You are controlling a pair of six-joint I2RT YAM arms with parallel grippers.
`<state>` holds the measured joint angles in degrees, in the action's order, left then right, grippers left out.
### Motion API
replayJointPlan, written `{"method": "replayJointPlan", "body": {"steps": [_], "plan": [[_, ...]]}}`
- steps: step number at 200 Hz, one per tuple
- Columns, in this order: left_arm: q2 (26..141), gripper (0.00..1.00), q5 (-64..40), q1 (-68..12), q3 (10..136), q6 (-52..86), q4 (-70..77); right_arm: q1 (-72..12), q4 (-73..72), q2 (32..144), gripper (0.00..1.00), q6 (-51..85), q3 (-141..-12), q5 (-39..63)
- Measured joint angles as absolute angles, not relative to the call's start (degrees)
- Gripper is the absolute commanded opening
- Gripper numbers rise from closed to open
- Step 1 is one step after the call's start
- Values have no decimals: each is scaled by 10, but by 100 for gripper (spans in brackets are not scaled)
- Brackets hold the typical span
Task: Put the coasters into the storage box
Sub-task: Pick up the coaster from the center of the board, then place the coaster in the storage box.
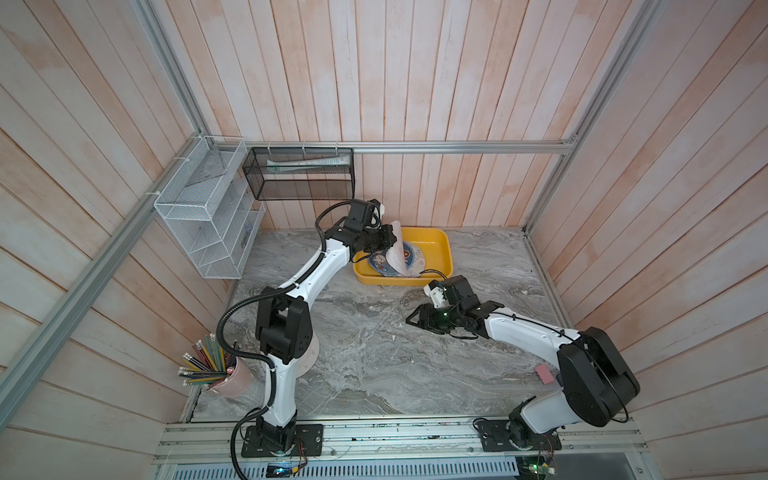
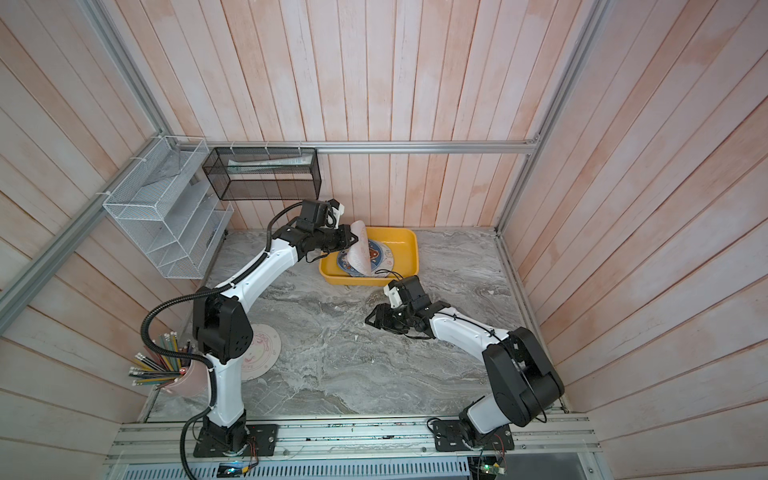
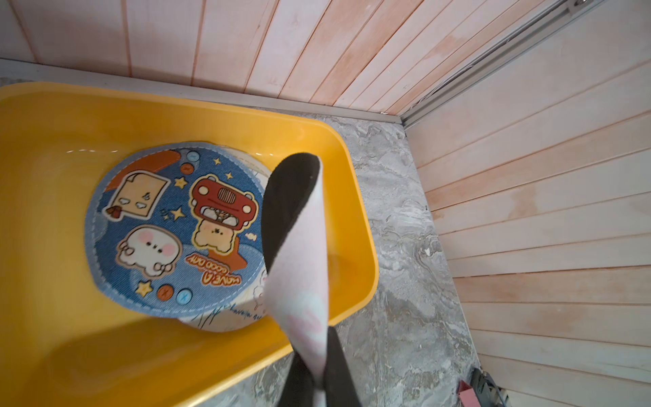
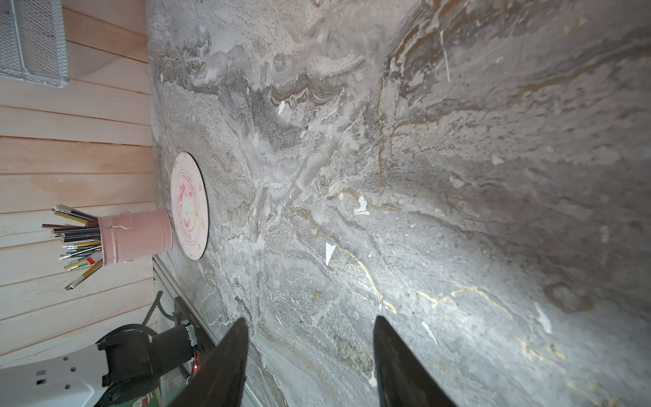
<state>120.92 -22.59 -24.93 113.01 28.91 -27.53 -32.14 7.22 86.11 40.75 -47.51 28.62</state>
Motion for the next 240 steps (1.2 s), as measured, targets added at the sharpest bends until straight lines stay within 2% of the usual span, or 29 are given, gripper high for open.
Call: {"method": "replayJointPlan", "body": {"steps": [27,72,80,94,102,114,134,155,194,240], "plan": [[1276,0,-247,-249,1160,304,-218,-317,69,855,58,408,-467,286],[1372,1,-230,-243,1216,288,-224,-313,68,841,58,415,-447,286],[1380,11,-221,-238,1218,283,-232,-313,68,840,58,416,-446,286],[1388,43,-206,-228,1218,272,-251,-313,64,839,59,420,-446,286],[1390,58,-196,-221,1218,264,-264,-313,62,839,59,421,-446,286],[1390,70,-181,-211,1218,258,-278,-313,58,839,60,421,-446,286],[1384,81,-160,-199,1205,246,-278,-313,57,839,61,421,-446,286],[1364,87,-144,-197,1166,239,-278,-313,55,839,61,421,-446,287],[1318,90,-130,-203,1121,236,-274,-313,55,839,61,421,-446,288],[1193,93,-99,-203,1009,236,-272,-313,57,839,62,420,-446,291]]}}
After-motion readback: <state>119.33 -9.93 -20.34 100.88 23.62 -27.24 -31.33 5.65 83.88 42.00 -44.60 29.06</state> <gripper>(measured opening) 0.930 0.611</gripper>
